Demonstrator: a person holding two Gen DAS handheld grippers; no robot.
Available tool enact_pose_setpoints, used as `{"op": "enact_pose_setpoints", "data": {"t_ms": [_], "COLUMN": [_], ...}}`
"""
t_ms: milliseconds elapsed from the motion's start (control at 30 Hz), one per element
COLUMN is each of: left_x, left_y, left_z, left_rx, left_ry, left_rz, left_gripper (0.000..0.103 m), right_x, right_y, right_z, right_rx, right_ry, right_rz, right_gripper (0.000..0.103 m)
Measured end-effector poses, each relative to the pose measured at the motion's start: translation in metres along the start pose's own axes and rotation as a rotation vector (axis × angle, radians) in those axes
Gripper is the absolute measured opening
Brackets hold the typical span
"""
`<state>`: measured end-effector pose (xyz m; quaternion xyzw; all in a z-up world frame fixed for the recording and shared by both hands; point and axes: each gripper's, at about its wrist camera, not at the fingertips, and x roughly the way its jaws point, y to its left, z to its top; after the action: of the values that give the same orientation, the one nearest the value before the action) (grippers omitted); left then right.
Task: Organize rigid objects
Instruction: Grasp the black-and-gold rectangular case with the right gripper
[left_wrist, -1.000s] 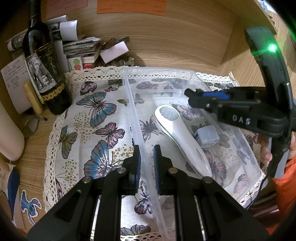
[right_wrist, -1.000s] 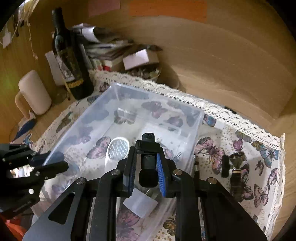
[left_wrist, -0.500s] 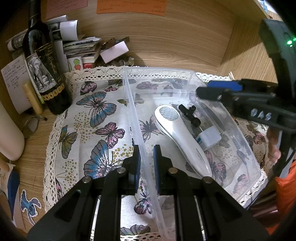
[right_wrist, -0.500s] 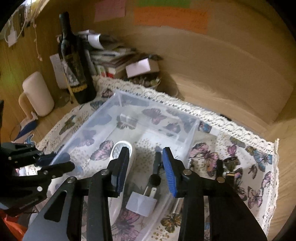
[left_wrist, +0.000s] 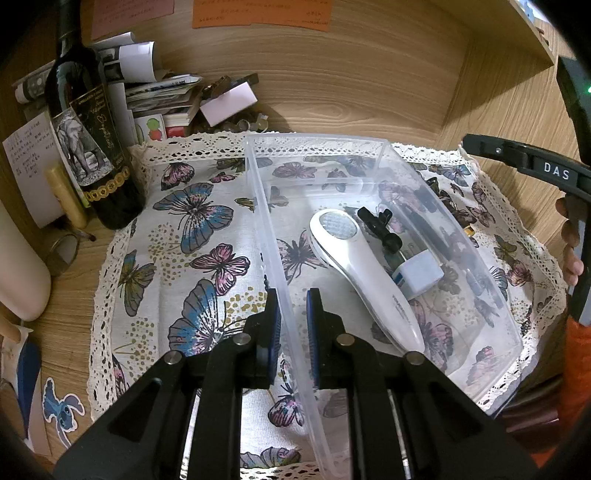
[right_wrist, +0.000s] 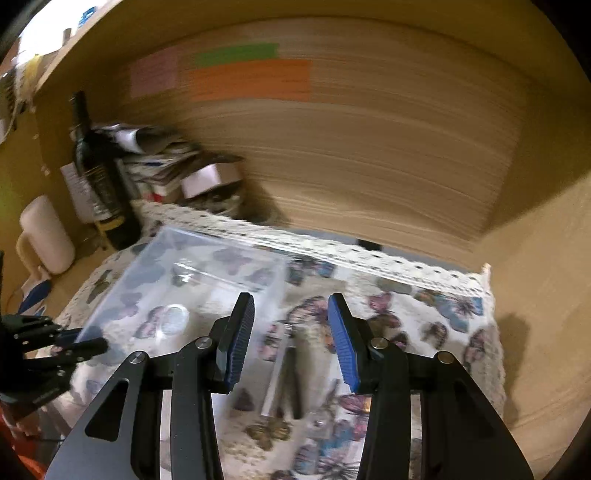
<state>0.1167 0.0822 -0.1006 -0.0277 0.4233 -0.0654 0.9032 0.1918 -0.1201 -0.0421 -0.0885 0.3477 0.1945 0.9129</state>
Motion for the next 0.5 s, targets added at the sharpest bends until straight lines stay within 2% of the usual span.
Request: {"op": "enact_pose_setpoints", "data": {"t_ms": [167,500], "left_x": [0.0,0.0], "left_y": [0.0,0.0], "left_z": [0.0,0.0], "left_rx": [0.0,0.001], "left_ry": [0.0,0.002], "left_rz": [0.001,0.001], "left_gripper": [0.012,0.012], "right_x": [0.011,0.071], "right_y": [-0.034,-0.072], "right_z": [-0.009,-0.044], "right_rx": [0.072,0.152], "right_ry": [0.029,0.2], "right_rz": [-0.053,-0.095], "right_gripper": [0.04,0.04]}}
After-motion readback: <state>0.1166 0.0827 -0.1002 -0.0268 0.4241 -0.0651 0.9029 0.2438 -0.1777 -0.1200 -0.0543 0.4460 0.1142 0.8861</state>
